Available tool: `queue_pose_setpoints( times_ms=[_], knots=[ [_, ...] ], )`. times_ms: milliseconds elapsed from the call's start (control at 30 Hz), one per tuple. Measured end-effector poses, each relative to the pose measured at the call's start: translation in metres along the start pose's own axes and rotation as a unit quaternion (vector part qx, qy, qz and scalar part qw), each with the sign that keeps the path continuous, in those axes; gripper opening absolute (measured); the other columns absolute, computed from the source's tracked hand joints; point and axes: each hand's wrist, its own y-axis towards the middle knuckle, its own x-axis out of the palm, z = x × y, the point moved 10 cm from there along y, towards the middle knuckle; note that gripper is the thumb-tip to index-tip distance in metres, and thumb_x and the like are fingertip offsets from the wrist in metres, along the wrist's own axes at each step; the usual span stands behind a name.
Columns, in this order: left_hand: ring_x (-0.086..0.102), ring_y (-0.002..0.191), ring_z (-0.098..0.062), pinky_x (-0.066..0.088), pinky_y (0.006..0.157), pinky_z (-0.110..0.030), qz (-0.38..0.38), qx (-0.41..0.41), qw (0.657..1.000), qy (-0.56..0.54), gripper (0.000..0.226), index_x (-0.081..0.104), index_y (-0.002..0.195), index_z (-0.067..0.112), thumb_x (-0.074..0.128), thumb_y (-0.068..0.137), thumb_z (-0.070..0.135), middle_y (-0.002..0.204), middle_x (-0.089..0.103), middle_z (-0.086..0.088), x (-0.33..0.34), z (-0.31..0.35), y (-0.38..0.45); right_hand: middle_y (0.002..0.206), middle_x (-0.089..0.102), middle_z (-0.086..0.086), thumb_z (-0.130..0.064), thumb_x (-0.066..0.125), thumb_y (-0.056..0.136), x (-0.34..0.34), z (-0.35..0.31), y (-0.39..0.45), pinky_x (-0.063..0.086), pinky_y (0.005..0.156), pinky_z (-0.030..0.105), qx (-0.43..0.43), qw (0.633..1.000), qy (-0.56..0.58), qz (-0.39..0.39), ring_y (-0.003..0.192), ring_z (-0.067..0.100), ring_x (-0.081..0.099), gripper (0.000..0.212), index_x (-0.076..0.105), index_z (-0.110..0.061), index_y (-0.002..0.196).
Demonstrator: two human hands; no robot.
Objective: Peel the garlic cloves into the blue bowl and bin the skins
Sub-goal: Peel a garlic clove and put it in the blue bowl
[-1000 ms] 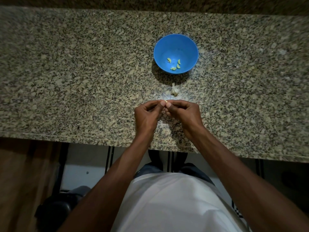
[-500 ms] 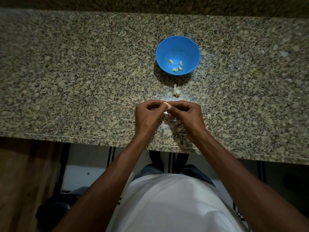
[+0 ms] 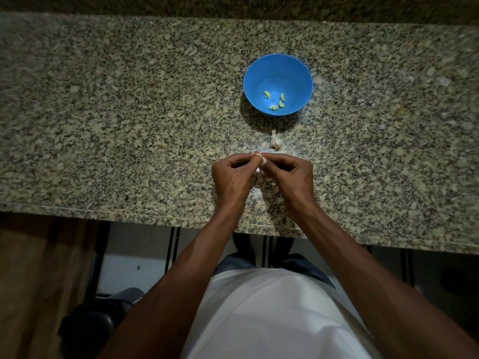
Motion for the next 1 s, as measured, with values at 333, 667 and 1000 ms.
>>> queue_pose_setpoints(
  times_ms=[333,667,1000],
  knots=[
    [0.077,0.086,-0.015,0.062,0.075,-0.028,-0.025,-0.018,1.0,0.002,0.015,0.081,0.097,0.01,0.084,0.086,0.019,0.087,0.08,-0.001,-0.003,-0.005,0.003,0.106,0.08,0.014,-0.006,0.08,0.091,0.01,0.013,0.003,0.062,0.085,0.032,0.095,0.992,0.073,-0.047,0.106,0.031,0.076,0.019,0.078,0.002,0.107],
    [0.077,0.089,-0.012,0.059,0.075,-0.02,-0.075,-0.024,0.997,-0.007,0.014,0.078,0.1,0.004,0.082,0.088,0.01,0.095,0.079,-0.007,0.0,-0.007,0.006,0.093,0.08,-0.003,-0.026,0.079,0.094,0.008,-0.022,0.015,0.065,0.081,0.047,-0.023,0.972,-0.203,-0.114,0.088,0.014,0.077,0.013,0.08,-0.019,0.105],
    [0.074,0.079,-0.005,0.056,0.07,-0.015,-0.091,-0.04,0.995,-0.032,0.021,0.07,0.111,-0.005,0.074,0.092,0.0,0.092,0.075,-0.006,0.008,-0.007,0.002,0.093,0.079,0.0,-0.02,0.065,0.104,0.008,-0.027,0.008,0.064,0.078,0.053,-0.062,0.963,-0.217,-0.149,0.084,0.018,0.078,0.017,0.075,-0.025,0.117]
  ],
)
